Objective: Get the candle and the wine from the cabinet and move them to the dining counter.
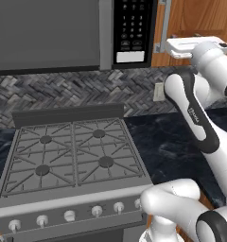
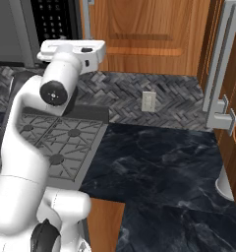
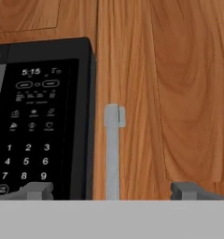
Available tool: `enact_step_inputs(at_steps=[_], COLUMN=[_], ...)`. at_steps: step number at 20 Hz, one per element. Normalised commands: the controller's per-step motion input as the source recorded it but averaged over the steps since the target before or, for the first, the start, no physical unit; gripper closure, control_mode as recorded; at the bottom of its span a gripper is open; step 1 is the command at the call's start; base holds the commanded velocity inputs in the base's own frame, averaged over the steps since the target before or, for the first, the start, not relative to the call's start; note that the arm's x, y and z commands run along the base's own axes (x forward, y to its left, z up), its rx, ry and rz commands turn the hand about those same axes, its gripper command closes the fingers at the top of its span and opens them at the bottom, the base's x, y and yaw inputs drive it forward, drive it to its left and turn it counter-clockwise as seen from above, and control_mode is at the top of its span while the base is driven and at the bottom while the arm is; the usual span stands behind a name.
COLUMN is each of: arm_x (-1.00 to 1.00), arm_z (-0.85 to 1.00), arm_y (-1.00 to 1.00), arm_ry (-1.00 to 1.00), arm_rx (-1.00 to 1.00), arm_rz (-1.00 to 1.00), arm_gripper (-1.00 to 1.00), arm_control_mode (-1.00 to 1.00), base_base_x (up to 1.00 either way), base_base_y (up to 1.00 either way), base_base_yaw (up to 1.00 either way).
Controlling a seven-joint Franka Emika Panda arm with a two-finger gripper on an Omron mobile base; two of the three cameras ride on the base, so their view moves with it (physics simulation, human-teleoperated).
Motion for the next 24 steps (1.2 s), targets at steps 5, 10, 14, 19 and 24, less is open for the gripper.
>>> enact_step_inputs(at_steps=[5,10,14,19,24], arm_x=[0.27,0.28,0.2,0.24,0.25], arm_z=[0.0,0.0,0.0,0.0,0.0], arm_y=[-0.08,-0.02,0.0,0.0,0.0], arm_ry=[0.0,0.0,0.0,0.0,0.0], arm_rx=[0.0,0.01,0.0,0.01,0.01], arm_rz=[0.03,0.04,0.04,0.0,0.0], arm_gripper=[-1.0,-1.0,-1.0,-1.0,-1.0], arm_control_mode=[-1.0,-1.0,-1.0,-1.0,-1.0], base_base_x=[0.0,0.0,0.0,0.0,0.0], base_base_y=[0.0,0.0,0.0,0.0,0.0], base_base_yaw=[0.0,0.0,0.0,0.0,0.0])
